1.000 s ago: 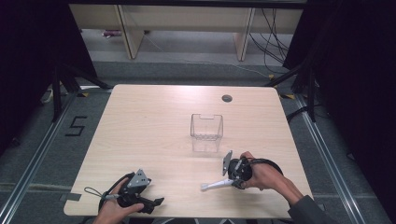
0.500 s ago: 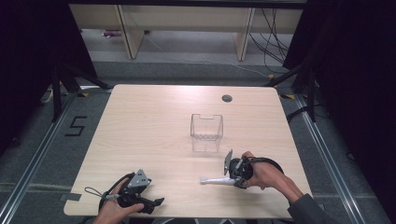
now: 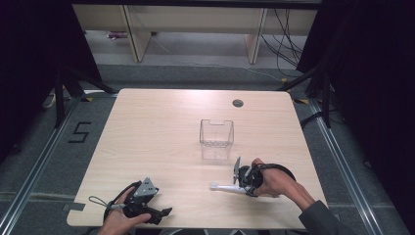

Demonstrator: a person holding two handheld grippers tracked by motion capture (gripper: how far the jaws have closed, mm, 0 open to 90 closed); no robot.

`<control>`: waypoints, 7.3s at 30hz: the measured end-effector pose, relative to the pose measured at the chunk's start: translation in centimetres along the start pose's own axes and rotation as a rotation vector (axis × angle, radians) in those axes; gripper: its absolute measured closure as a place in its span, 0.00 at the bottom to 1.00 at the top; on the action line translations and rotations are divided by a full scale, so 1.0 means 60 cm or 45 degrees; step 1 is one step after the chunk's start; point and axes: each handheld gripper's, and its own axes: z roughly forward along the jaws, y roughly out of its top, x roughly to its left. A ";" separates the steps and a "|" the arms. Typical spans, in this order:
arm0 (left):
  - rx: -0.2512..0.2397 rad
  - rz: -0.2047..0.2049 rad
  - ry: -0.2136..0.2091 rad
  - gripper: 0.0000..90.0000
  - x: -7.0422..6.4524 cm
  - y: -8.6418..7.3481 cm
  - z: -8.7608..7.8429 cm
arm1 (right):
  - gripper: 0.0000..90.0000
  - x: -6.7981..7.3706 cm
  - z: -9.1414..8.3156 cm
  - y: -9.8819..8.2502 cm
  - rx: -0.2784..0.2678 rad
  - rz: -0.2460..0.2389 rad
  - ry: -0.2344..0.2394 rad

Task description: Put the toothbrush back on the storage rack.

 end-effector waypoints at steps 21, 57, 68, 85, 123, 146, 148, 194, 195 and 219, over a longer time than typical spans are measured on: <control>0.002 0.002 0.002 0.17 0.000 0.000 0.000 | 0.73 0.005 -0.011 -0.007 -0.019 0.011 -0.087; 0.019 0.019 0.018 0.17 0.003 0.000 -0.001 | 0.74 -0.021 -0.115 -0.058 -0.725 0.339 -0.251; -0.002 -0.004 0.008 0.17 0.001 0.000 0.000 | 0.74 -0.026 -0.109 -0.073 -0.921 0.435 -0.264; 0.016 0.010 0.017 0.17 0.004 0.000 -0.001 | 0.74 -0.040 -0.109 -0.091 -1.045 0.491 -0.304; 0.020 0.016 0.015 0.17 0.005 0.000 -0.003 | 0.74 -0.083 -0.164 -0.097 -1.239 0.582 -0.355; 0.016 0.009 0.011 0.17 0.005 0.000 -0.002 | 0.74 -0.108 -0.204 -0.064 -1.356 0.573 -0.395; 0.016 0.009 0.012 0.17 0.004 0.000 -0.002 | 0.74 -0.110 -0.208 -0.062 -1.345 0.565 -0.383; 0.011 0.009 0.012 0.17 0.006 -0.001 -0.003 | 0.74 -0.155 -0.182 0.060 -1.320 0.554 -0.281; 0.010 0.008 0.011 0.17 0.005 -0.001 -0.003 | 0.74 -0.157 -0.180 0.062 -1.322 0.548 -0.300; 0.008 0.006 0.008 0.17 0.005 -0.001 -0.003 | 0.74 -0.168 -0.122 0.097 -1.177 0.563 -0.266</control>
